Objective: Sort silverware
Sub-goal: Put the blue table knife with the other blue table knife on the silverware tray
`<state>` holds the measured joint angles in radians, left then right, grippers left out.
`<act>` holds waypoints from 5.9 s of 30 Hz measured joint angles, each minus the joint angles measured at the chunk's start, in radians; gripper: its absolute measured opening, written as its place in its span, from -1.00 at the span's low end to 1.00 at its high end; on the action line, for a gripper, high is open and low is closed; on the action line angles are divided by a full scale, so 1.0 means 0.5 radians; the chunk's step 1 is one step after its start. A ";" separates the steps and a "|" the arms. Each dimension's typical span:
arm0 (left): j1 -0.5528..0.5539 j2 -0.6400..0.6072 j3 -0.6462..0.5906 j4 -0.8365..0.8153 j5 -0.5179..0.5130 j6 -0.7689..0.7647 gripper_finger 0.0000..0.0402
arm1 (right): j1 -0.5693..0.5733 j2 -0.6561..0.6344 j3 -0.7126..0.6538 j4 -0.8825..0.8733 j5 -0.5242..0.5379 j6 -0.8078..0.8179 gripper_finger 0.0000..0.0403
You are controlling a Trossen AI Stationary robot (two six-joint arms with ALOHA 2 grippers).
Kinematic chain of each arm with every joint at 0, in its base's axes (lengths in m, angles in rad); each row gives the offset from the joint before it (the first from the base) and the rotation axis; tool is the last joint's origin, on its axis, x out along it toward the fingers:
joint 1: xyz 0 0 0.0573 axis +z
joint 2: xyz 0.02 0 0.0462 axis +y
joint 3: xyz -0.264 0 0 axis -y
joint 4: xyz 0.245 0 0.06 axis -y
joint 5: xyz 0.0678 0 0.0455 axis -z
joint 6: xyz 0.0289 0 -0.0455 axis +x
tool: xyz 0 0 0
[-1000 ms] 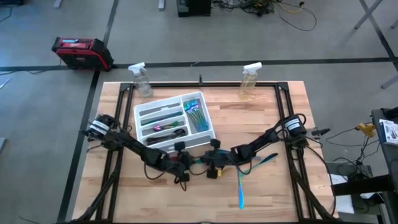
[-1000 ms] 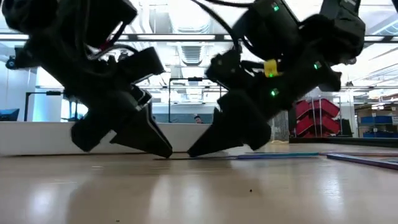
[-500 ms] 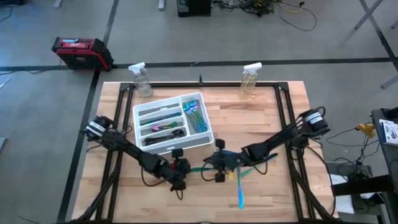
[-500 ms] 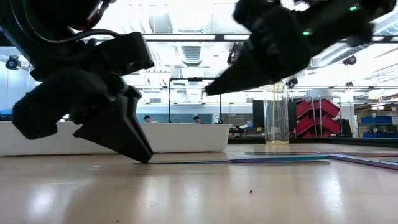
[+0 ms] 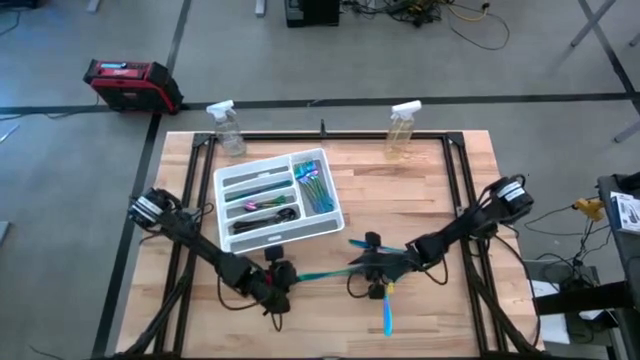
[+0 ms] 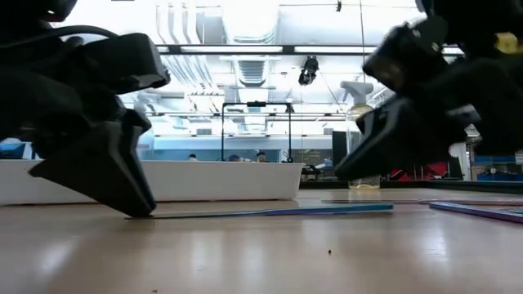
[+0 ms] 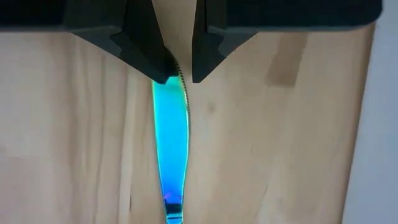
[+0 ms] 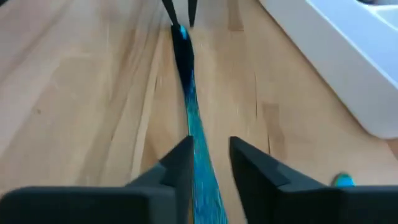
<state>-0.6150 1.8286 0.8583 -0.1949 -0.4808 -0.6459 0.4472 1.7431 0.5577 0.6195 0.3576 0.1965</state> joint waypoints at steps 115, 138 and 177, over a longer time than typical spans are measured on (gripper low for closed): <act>0.405 -0.169 0.448 -0.136 -0.377 1.152 -1.00 | 0.067 -0.173 -0.194 0.163 -0.039 0.369 -0.13; 1.500 -1.307 -0.601 -0.304 -0.193 1.398 -1.00 | 0.056 0.149 -0.177 0.296 0.229 0.424 -0.15; 1.845 -0.970 -0.658 -0.074 -0.039 1.821 -0.56 | 0.051 0.030 -0.145 0.376 0.227 0.392 -0.10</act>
<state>0.3077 1.3434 0.5293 -0.2319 -0.5003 0.2647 0.4727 1.7584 0.4854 0.8075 0.4712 0.3926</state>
